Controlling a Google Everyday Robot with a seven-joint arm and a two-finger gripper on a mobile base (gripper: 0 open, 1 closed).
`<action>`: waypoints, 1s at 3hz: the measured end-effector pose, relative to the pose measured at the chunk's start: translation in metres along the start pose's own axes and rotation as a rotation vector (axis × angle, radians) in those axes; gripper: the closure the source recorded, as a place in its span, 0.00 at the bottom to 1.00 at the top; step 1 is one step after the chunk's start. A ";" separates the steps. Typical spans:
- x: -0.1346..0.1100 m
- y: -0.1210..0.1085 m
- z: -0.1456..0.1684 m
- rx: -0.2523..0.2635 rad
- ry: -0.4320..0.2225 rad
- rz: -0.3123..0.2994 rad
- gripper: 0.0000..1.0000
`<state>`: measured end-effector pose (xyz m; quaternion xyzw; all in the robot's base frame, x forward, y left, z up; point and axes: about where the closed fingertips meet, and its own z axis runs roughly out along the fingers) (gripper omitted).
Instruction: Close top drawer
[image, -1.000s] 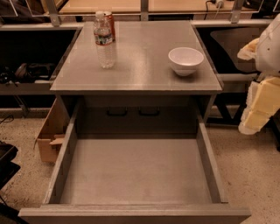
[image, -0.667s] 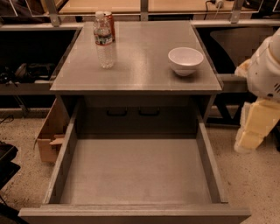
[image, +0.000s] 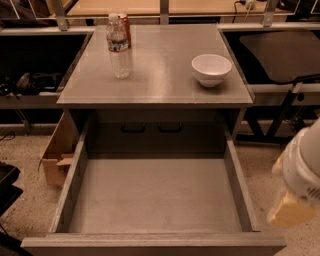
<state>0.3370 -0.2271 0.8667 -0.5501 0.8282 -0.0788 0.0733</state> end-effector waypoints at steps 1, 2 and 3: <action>0.024 0.059 0.047 -0.092 0.039 0.048 0.64; 0.048 0.114 0.099 -0.191 0.048 0.078 0.87; 0.057 0.159 0.142 -0.239 -0.006 0.094 1.00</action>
Offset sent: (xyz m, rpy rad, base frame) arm -0.1659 -0.0100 -0.2076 0.0933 0.3128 -0.1096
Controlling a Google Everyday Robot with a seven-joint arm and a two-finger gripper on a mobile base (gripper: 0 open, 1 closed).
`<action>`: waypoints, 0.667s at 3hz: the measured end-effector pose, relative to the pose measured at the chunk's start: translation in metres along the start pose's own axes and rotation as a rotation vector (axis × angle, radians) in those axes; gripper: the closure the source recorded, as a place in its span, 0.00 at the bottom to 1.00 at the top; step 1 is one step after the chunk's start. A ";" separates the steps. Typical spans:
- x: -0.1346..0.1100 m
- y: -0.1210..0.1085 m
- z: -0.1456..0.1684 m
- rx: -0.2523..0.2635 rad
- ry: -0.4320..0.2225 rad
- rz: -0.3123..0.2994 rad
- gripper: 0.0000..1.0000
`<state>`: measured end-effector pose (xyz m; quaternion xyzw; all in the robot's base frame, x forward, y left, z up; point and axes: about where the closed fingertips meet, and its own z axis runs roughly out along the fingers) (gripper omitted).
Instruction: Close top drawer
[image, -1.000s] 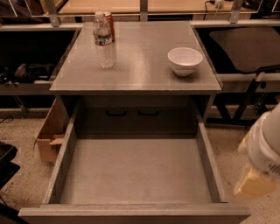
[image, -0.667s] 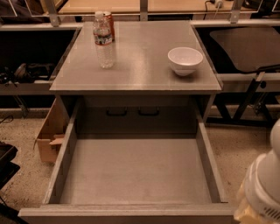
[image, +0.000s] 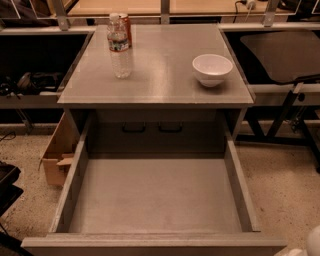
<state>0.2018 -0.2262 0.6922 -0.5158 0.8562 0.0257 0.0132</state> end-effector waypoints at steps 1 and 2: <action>-0.013 0.001 0.034 0.021 -0.069 -0.050 1.00; -0.034 -0.019 0.059 0.067 -0.170 -0.062 1.00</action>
Offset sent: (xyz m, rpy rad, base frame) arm 0.0987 0.0380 -0.0865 0.2256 -0.3580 0.0408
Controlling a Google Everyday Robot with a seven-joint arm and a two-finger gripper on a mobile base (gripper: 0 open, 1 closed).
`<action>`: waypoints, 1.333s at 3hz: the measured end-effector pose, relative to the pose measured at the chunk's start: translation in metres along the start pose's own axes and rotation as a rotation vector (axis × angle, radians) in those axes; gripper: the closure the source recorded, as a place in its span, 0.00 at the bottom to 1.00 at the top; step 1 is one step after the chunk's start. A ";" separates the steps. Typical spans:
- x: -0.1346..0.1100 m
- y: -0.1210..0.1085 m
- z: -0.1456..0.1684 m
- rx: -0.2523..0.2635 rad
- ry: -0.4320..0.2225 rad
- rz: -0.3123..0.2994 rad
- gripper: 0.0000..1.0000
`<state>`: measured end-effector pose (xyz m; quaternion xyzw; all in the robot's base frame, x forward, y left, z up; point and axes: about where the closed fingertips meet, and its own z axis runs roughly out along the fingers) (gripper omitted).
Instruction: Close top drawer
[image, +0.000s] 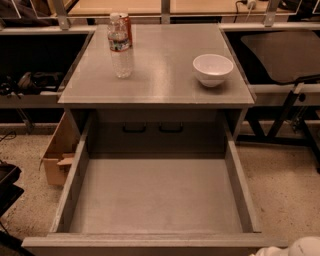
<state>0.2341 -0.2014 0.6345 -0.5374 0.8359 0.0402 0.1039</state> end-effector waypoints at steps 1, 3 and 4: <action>-0.018 -0.031 0.022 0.073 -0.104 0.010 1.00; -0.034 -0.062 0.016 0.153 -0.168 -0.008 1.00; -0.034 -0.060 0.016 0.153 -0.168 -0.008 1.00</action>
Offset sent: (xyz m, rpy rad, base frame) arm 0.1476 0.0040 0.0006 0.1941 -0.4421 -0.0640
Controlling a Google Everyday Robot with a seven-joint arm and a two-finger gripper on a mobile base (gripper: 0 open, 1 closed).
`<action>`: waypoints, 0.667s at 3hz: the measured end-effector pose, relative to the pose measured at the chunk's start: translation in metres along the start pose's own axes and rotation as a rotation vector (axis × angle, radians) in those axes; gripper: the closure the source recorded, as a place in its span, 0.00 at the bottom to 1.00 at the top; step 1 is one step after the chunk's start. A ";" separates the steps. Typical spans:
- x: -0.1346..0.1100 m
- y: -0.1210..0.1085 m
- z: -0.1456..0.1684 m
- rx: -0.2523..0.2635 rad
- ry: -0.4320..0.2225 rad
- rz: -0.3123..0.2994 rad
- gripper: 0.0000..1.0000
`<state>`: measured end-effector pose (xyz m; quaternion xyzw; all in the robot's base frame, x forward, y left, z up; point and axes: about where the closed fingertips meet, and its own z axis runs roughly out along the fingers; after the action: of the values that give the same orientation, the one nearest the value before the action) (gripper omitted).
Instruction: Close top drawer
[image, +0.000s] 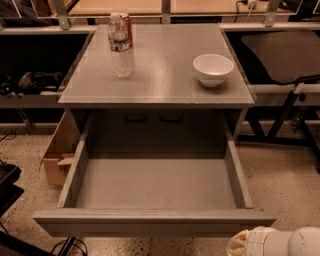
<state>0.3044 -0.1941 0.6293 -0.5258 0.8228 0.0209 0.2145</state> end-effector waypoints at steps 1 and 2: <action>-0.030 -0.041 -0.002 0.069 -0.078 -0.046 1.00; -0.031 -0.042 -0.001 0.069 -0.081 -0.047 1.00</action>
Offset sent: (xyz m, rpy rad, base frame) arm 0.0239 0.0035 0.0099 0.0146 -0.0510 0.0152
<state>0.3522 -0.1869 0.6496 -0.5361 0.8011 0.0085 0.2661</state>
